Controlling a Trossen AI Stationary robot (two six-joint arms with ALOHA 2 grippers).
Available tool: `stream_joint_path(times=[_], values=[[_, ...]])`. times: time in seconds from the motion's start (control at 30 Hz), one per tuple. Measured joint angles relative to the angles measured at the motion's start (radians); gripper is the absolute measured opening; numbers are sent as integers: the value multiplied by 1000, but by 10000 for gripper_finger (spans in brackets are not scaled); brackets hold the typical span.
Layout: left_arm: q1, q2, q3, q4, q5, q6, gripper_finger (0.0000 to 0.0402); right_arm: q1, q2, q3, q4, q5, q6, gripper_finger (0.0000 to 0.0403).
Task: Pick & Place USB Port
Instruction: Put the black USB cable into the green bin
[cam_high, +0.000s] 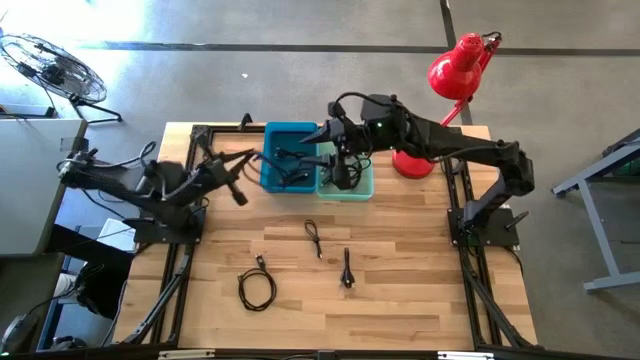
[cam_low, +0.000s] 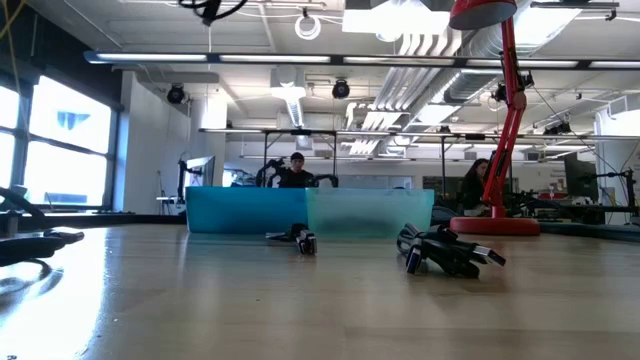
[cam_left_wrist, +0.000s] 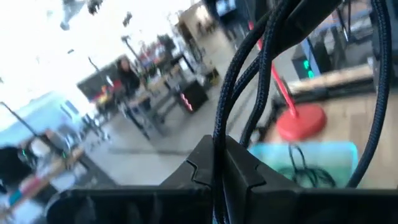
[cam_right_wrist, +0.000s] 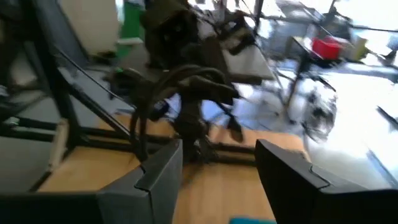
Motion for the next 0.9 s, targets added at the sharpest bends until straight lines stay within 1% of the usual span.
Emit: stream_joint_path(times=[0.07,0.13,0.3,0.4,0.57,0.67,0.9], values=[[55,8,2,60,60,59,5,-4,5,0,32,-61,3,203],[111,12,2,68,112,66,5,-2,12,0,55,-87,15,210],[251,27,2,70,292,63,5,-2,13,0,57,-89,19,219],[320,53,2,76,376,43,5,-3,13,0,56,-88,20,220],[411,99,2,131,541,37,5,-1,13,0,56,-85,26,220],[443,111,2,142,593,37,5,-2,13,0,56,-83,33,221],[483,110,2,202,657,37,5,-2,21,0,47,-79,45,220]])
